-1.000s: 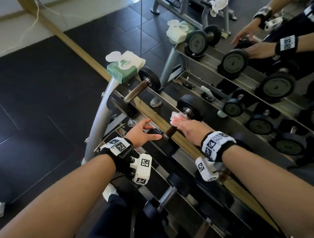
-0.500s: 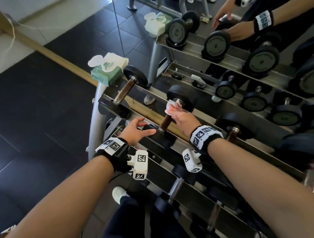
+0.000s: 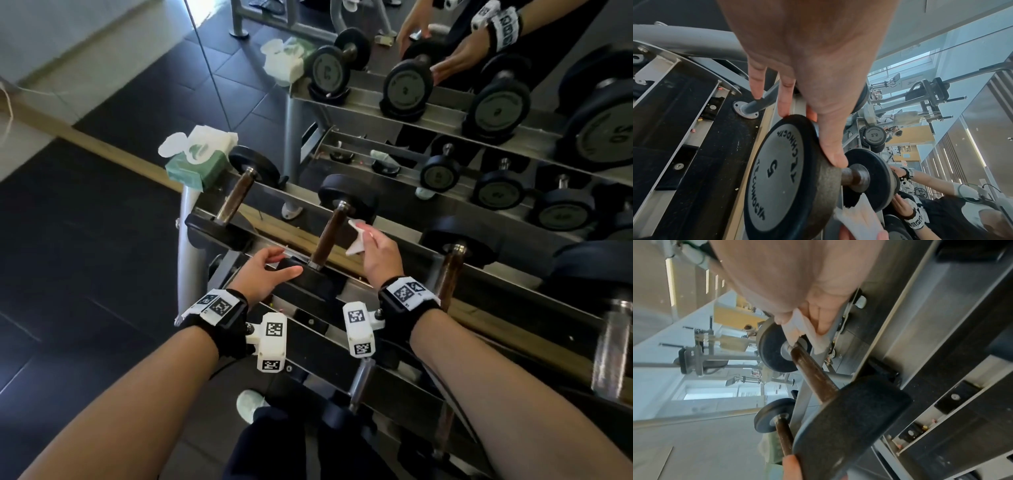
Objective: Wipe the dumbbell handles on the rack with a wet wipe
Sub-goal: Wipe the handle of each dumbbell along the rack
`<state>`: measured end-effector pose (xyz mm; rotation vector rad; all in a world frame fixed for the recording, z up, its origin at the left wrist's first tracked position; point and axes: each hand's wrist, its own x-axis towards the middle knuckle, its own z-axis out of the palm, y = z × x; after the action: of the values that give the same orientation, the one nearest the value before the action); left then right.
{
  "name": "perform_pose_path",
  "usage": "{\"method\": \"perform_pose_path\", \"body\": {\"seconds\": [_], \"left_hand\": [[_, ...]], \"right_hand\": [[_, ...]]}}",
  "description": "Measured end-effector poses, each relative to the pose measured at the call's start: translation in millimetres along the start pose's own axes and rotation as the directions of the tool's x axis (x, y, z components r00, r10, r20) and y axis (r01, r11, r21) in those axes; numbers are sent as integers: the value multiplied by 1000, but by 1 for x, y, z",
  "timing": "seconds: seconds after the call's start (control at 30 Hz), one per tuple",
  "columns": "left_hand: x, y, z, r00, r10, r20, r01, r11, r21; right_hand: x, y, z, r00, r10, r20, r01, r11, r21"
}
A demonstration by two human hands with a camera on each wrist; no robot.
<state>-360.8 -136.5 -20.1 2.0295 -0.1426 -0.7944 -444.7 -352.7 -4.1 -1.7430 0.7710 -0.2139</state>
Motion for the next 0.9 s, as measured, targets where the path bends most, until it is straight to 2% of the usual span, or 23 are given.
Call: {"method": "perform_pose_path", "body": {"seconds": [0.2,0.4,0.57,0.6,0.73,0.9], "left_hand": [[5,-1,-3,1000,-24,16,23,999,48],[4,1,-3,1000,-17,25,16,998,55],[1,5,-3,1000,-7,20,6,998,57],[0,5,-2,1000,-11,23,9,999,48],[-2,5,-1,1000,-14,15,13,999,47],[-5,6,0,1000,-9,17,9,1000,19]], "right_hand": [[18,9,25,1000,7,30,-11,989,147],[-4,23,46,997,31,71,-40,990,134],[-25,38,31,971,-23,238,22,1000,7],[-19,36,26,974,-16,225,13,1000,18],[15,15,21,999,31,-11,-29,992,125],[-4,17,40,993,20,115,-23,1000,22]]}}
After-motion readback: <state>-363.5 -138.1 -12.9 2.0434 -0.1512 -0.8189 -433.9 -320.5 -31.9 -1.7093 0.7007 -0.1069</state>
